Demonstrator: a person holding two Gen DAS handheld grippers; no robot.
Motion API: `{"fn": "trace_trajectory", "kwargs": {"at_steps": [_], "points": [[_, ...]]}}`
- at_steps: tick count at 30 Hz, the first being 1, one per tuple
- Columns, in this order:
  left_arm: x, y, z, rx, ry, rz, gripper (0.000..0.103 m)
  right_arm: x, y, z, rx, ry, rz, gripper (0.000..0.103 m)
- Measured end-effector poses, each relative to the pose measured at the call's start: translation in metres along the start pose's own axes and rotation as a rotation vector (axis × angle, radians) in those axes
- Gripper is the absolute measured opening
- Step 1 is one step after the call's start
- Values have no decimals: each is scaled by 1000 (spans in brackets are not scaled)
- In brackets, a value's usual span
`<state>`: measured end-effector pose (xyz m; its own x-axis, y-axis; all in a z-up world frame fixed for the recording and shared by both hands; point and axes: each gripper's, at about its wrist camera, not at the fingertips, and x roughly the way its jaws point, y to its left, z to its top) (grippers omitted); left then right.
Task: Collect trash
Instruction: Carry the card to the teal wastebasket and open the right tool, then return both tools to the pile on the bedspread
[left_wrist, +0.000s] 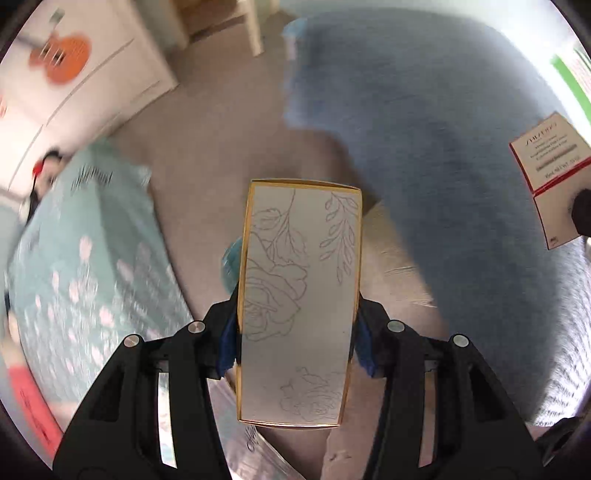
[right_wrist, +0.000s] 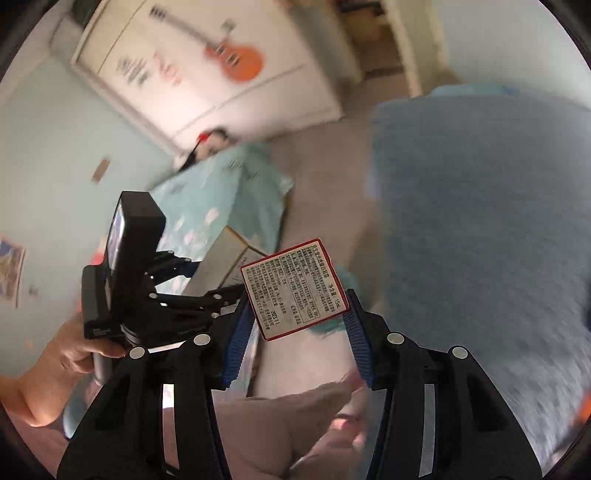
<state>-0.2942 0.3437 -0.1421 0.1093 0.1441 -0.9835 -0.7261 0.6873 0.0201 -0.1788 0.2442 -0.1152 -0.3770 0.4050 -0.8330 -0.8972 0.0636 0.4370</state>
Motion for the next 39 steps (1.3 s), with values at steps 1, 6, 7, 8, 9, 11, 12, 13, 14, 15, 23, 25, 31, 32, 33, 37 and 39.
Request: {"fn": "trace_trajectory", "kwargs": {"at_steps": [1,6,7,8,9,11,12,13,14,15,23,25,31,32,33,37,39], "points": [[9,15,-1,-34,12,0,48,18,6,10,-16,31,10,50],[54,57,-4,-132,96,-4,48,105,25,51,-41,184,41,50],[63,63,-3,-142,104,-13,50,119,28,56,-42,208,47,51],[69,68,-2,-152,115,-13,50,135,30,62,-47,232,59,52],[77,74,1,-171,139,-5,65,146,32,69,-54,250,71,54],[81,88,-2,-208,123,25,87,159,39,75,-89,259,68,71],[83,91,0,-211,116,33,87,165,39,79,-107,262,51,75],[85,94,1,-208,125,49,87,167,40,80,-116,267,38,75],[86,97,2,-212,128,69,87,169,43,81,-114,270,47,75],[86,99,3,-217,128,75,87,169,40,83,-108,269,54,75],[86,114,9,-220,116,99,88,128,10,93,-70,176,43,77],[79,110,14,-210,96,99,89,107,-3,92,-44,132,29,77],[33,72,47,-108,-40,75,89,28,-44,74,43,-39,-45,79],[23,60,54,-76,-71,71,89,15,-50,70,61,-67,-66,80],[13,45,62,-39,-101,62,90,1,-56,66,80,-96,-88,81],[-18,-14,89,117,-192,1,90,-64,-87,34,183,-222,-179,82],[-32,-48,99,207,-234,-29,91,-95,-100,11,238,-282,-229,82]]}}
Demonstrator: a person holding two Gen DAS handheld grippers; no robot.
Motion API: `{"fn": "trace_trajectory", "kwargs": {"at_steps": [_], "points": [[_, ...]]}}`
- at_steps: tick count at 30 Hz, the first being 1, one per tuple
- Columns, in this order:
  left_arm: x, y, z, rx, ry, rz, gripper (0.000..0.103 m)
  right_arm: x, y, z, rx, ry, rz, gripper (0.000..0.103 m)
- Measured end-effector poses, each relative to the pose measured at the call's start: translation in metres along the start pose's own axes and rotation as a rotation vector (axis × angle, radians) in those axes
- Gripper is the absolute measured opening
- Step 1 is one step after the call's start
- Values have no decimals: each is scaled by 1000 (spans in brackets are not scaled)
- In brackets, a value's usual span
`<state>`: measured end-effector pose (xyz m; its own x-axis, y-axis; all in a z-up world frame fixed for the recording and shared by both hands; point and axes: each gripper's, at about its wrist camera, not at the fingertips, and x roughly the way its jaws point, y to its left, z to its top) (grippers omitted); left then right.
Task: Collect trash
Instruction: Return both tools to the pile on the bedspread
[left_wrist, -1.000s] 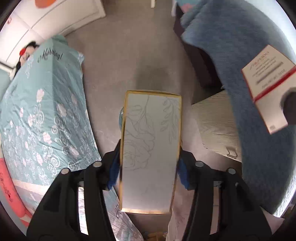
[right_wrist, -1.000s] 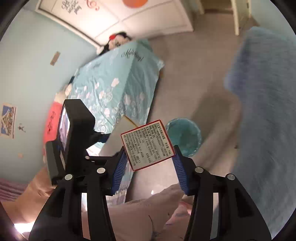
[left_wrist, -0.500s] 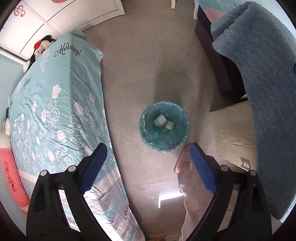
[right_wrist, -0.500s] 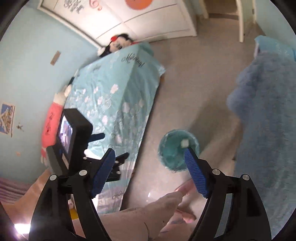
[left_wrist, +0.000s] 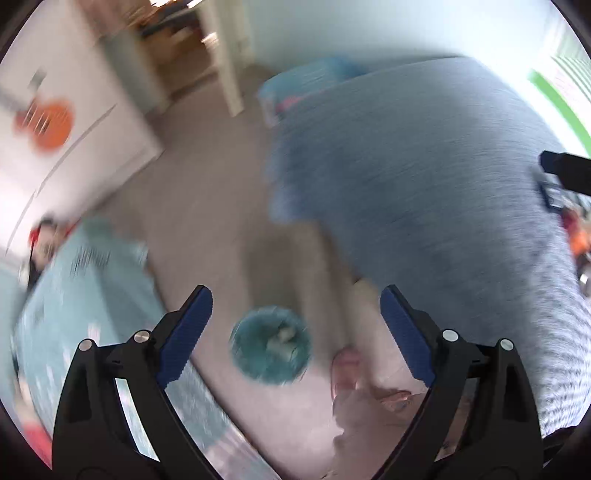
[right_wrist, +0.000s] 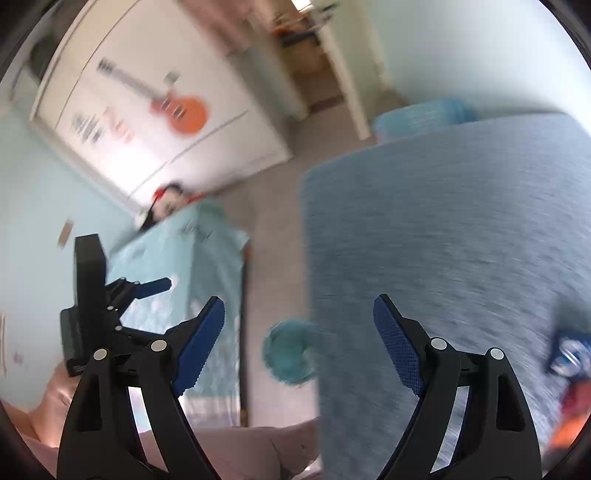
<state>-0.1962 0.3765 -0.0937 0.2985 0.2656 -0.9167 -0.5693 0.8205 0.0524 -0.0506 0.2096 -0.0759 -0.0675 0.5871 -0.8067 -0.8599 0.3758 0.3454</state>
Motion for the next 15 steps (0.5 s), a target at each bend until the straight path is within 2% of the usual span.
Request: {"fn": "trace_trajectory", "kwargs": {"at_steps": [5,10,15], "points": [[-16,-89,32,246,-87,-89,93,-73,-57,-40,144,-124,-139,82],[-16,-173,43,445,-91,-193,93,-131,-101,-95,291,-203,-258,82],[-26,-243,42,577,-89,-268,93,-182,-140,-152,429,-244,-359,82]]}}
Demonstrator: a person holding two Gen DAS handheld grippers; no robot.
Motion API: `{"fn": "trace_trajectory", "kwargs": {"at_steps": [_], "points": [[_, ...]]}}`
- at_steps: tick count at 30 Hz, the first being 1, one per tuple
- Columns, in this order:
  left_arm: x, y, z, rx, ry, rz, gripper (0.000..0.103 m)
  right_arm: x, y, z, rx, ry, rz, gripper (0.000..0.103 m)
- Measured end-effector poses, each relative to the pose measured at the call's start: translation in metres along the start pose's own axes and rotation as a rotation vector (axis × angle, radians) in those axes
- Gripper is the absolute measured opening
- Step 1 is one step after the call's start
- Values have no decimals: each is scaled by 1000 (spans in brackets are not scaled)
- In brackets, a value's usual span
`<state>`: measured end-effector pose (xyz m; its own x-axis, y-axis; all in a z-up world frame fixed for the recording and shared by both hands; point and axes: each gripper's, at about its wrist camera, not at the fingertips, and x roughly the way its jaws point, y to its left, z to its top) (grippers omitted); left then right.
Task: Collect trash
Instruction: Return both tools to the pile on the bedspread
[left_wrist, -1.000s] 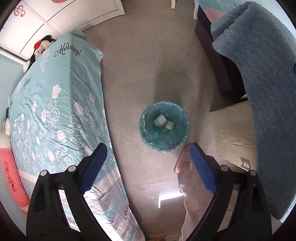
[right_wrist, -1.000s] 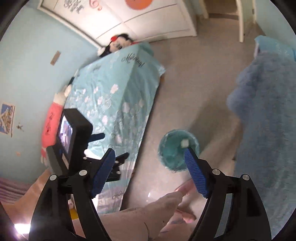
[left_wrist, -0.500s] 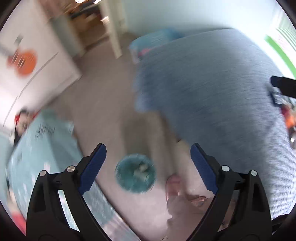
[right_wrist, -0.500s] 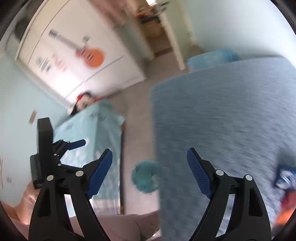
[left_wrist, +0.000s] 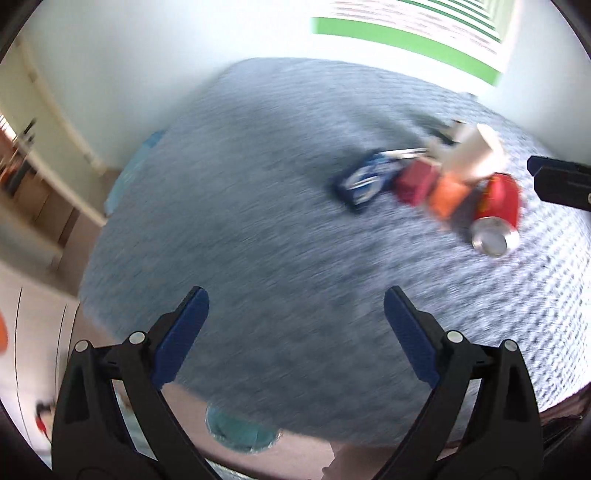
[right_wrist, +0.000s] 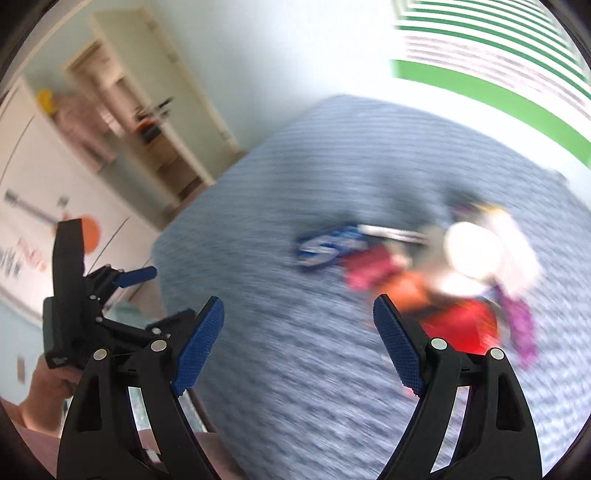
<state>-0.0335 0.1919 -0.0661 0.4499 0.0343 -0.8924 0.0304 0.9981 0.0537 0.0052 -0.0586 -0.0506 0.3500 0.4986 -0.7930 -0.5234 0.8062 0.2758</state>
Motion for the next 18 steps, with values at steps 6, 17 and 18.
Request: {"fn": "trace_trajectory", "kwargs": {"at_steps": [6,17,18], "points": [[7,-55,33,113,-21,-31,94,-29,-64,-16,89,-4,-89,82],[42,-91,74,167,22,-64,94,-26,-104,-11,99,-4,-71,82],[45,-91,78,166,29,-63,94,-23,-105,-9,94,-1,-69,82]]}}
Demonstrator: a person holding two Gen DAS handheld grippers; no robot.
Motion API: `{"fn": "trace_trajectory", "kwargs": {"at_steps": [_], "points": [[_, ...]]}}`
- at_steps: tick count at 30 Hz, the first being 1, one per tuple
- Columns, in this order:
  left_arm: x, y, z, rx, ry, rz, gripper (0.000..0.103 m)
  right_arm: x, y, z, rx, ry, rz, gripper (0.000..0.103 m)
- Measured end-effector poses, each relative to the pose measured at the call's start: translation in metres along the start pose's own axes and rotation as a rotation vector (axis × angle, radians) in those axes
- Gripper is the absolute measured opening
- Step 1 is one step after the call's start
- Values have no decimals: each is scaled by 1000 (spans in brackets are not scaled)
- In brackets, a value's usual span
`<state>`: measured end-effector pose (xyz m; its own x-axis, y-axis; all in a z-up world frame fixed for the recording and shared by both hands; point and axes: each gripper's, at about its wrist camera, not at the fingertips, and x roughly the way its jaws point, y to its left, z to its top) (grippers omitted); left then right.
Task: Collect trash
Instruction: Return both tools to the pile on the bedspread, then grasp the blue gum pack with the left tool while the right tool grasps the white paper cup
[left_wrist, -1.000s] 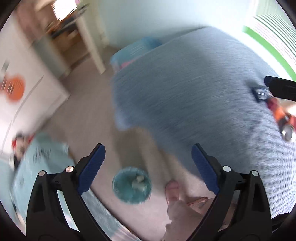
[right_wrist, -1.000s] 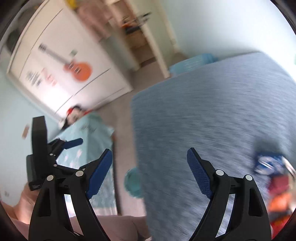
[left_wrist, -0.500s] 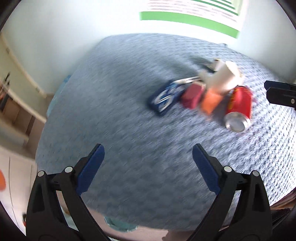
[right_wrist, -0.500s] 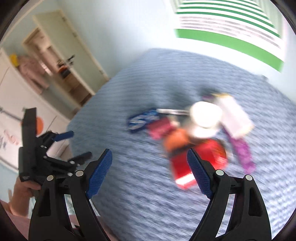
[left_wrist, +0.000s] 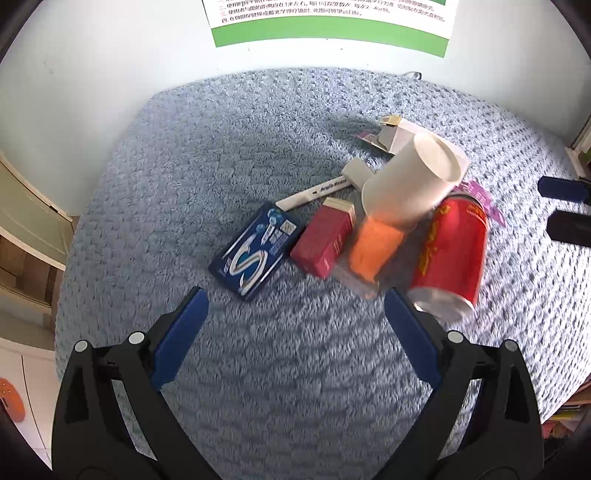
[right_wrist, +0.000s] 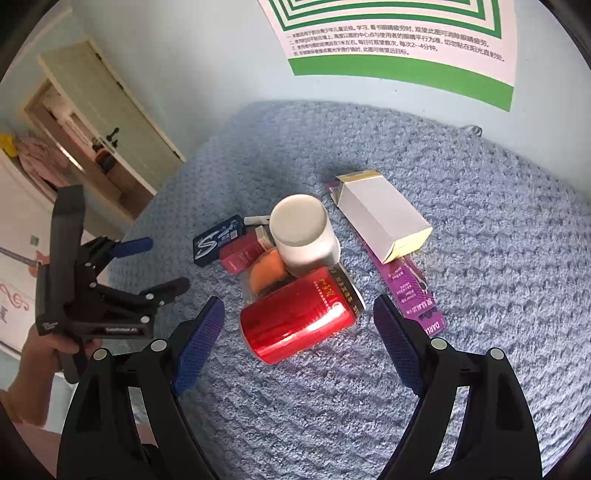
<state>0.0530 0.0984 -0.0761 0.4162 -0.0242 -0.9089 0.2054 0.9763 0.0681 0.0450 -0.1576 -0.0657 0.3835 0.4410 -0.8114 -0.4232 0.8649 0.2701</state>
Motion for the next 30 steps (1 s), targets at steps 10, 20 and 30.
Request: {"fn": "trace_trajectory", "kwargs": {"at_steps": [10,20,30], "points": [[37,16,21,4,67,-51,87,35,11,28,-21,37,23,82],[67,48,26,-12,112,-25,87,68,8,46,-20,80,9,82],[93,59,18,62,161,-36,87,88,4,61,-9,104,-4,80]]}}
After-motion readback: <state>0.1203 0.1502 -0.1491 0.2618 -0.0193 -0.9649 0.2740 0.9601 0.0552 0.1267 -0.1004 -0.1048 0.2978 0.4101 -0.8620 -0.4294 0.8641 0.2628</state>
